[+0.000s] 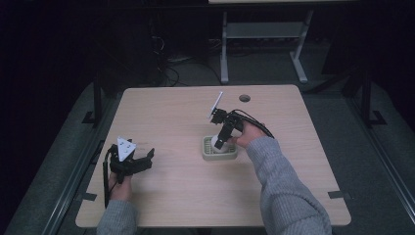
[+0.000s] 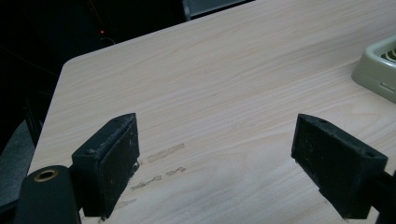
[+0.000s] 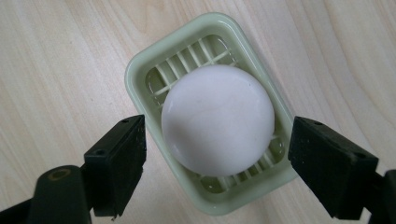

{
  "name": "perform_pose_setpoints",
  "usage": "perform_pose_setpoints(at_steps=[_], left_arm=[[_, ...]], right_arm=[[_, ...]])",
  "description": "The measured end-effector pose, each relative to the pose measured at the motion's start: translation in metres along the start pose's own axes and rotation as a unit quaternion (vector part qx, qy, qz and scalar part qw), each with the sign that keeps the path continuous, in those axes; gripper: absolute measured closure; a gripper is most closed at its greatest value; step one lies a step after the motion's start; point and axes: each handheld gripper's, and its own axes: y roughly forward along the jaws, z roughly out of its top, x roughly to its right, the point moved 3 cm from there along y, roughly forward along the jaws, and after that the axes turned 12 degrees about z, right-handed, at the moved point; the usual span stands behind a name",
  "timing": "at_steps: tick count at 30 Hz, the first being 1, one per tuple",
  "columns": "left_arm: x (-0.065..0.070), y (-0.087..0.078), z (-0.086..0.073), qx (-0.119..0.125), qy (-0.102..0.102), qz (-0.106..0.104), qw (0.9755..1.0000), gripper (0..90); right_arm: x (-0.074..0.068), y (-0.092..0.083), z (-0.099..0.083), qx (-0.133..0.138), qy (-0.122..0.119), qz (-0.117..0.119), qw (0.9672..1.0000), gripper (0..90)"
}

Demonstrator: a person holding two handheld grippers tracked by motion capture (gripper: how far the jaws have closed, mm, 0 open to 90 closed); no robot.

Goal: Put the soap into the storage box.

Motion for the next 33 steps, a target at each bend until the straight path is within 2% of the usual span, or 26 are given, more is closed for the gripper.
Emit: perform_pose_setpoints(at_steps=[18, 33], left_arm=[[0.000, 0.000, 0.000, -0.001, -0.001, 0.000, 1.0000, 14.8], [-0.001, 0.000, 0.000, -0.001, 0.000, 0.001, 1.0000, 14.8]], right_arm=[[-0.001, -0.021, -0.023, 0.019, 0.016, -0.002, 0.9997, 19.0], [-0.002, -0.028, -0.039, 0.030, 0.025, 0.001, 0.9992, 19.7]])
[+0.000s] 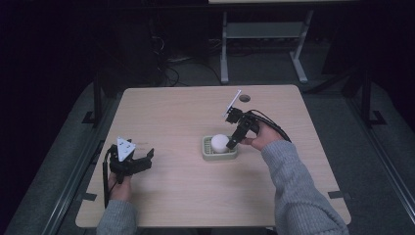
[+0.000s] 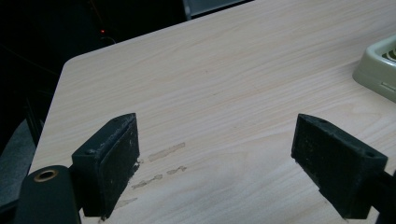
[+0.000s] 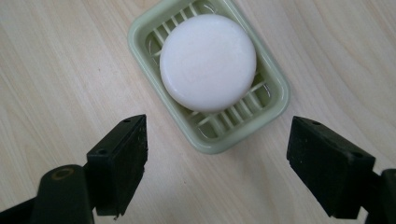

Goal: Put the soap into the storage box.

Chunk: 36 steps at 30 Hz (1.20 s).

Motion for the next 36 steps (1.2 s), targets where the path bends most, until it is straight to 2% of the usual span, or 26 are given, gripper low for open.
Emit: perform_pose_setpoints(at_steps=[10, 19, 34, 36], left_arm=[[0.000, 0.000, 0.000, 0.000, 0.001, 0.000, 1.0000, 14.8], [0.000, 0.000, 0.000, 0.000, 0.001, 0.000, 1.0000, 14.8], [0.001, -0.001, 0.000, -0.004, 0.006, 0.000, 1.0000, 14.9], [0.000, -0.001, 0.000, -0.004, 0.005, 0.000, 1.0000, 14.9]], right_arm=[[-0.001, -0.006, -0.011, 0.012, 0.005, 0.001, 0.9999, 20.1], [-0.002, -0.007, -0.017, 0.010, 0.005, 0.001, 0.9999, 20.1], [-0.003, -0.009, -0.036, 0.012, 0.016, 0.000, 0.9998, 20.0], [-0.005, -0.011, -0.039, 0.020, 0.016, 0.001, 0.9997, 20.2]])
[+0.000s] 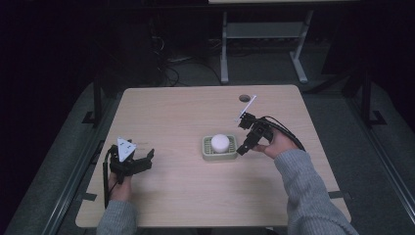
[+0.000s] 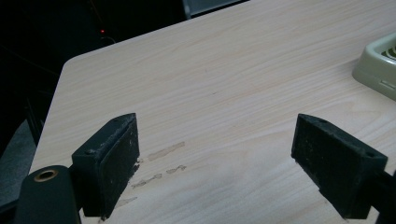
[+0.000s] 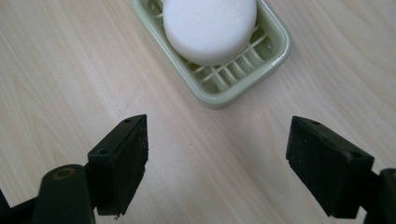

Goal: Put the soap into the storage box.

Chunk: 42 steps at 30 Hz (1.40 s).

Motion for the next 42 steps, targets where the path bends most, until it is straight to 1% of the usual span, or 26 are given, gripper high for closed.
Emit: perform_pose_setpoints(at_steps=[9, 10, 14, 25, 27, 28, 29, 30, 32, 33, 37, 42], left_arm=[[0.000, 0.000, 0.000, 0.002, 0.000, 0.000, 1.0000, 14.8], [0.000, 0.000, 0.000, 0.000, 0.000, 0.000, 1.0000, 14.8], [0.000, 0.000, 0.000, 0.002, 0.000, 0.001, 1.0000, 14.8], [0.000, 0.000, 0.000, 0.000, 0.003, 0.001, 1.0000, 14.8], [0.000, 0.000, 0.000, 0.001, 0.002, 0.001, 1.0000, 14.8], [0.000, 0.000, 0.000, 0.001, 0.002, 0.002, 1.0000, 14.8], [0.000, 0.000, 0.000, 0.002, 0.001, 0.001, 1.0000, 14.8], [0.000, 0.000, -0.001, 0.003, -0.003, 0.002, 1.0000, 14.8], [0.000, 0.000, -0.001, 0.003, -0.003, 0.002, 1.0000, 14.8], [0.000, 0.000, -0.001, 0.003, -0.003, 0.002, 1.0000, 14.8], [0.000, 0.000, -0.001, 0.002, 0.002, 0.002, 1.0000, 14.8], [0.000, 0.000, -0.001, 0.002, 0.002, 0.002, 1.0000, 14.8]], right_arm=[[0.001, 0.002, -0.011, 0.001, 0.008, 0.003, 1.0000, 20.2], [0.001, 0.002, -0.015, 0.002, 0.010, 0.003, 0.9999, 20.3], [0.001, 0.002, -0.019, 0.005, 0.011, 0.004, 0.9999, 20.2], [0.000, 0.000, -0.039, 0.018, 0.020, 0.006, 0.9996, 20.2], [0.000, -0.001, -0.044, 0.020, 0.024, 0.005, 0.9995, 20.2], [0.001, -0.002, -0.051, 0.022, 0.026, 0.005, 0.9994, 20.2], [0.001, -0.002, -0.051, 0.022, 0.026, 0.005, 0.9994, 20.2], [0.001, -0.003, -0.056, 0.021, 0.028, 0.003, 0.9994, 20.2], [0.001, -0.004, -0.061, 0.025, 0.036, 0.006, 0.9990, 20.2], [0.001, -0.004, -0.061, 0.025, 0.036, 0.006, 0.9990, 20.2], [0.002, -0.005, -0.072, 0.029, 0.041, 0.003, 0.9987, 20.2], [0.001, -0.005, -0.081, 0.029, 0.046, 0.001, 0.9985, 20.3]])
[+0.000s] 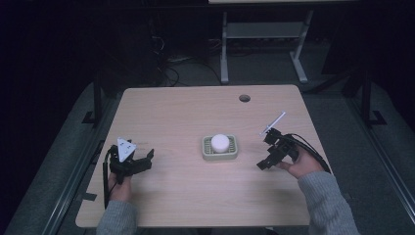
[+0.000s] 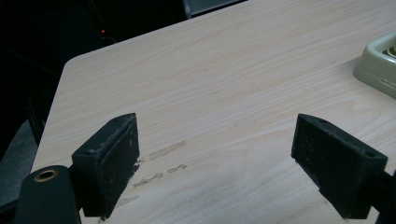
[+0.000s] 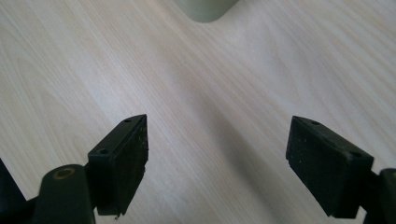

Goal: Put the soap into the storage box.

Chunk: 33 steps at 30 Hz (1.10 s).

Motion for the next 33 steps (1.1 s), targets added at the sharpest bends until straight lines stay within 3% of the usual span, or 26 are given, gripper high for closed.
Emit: perform_pose_setpoints(at_steps=[16, 33], left_arm=[[0.001, 0.000, 0.000, 0.000, 0.000, 0.000, 1.0000, 14.8], [0.003, -0.001, 0.000, -0.001, 0.005, -0.002, 1.0000, 14.8]], right_arm=[[0.005, -0.003, -0.039, 0.016, 0.024, -0.003, 0.9996, 20.6], [0.004, 0.000, -0.065, 0.033, 0.035, -0.009, 0.9988, 20.3]])
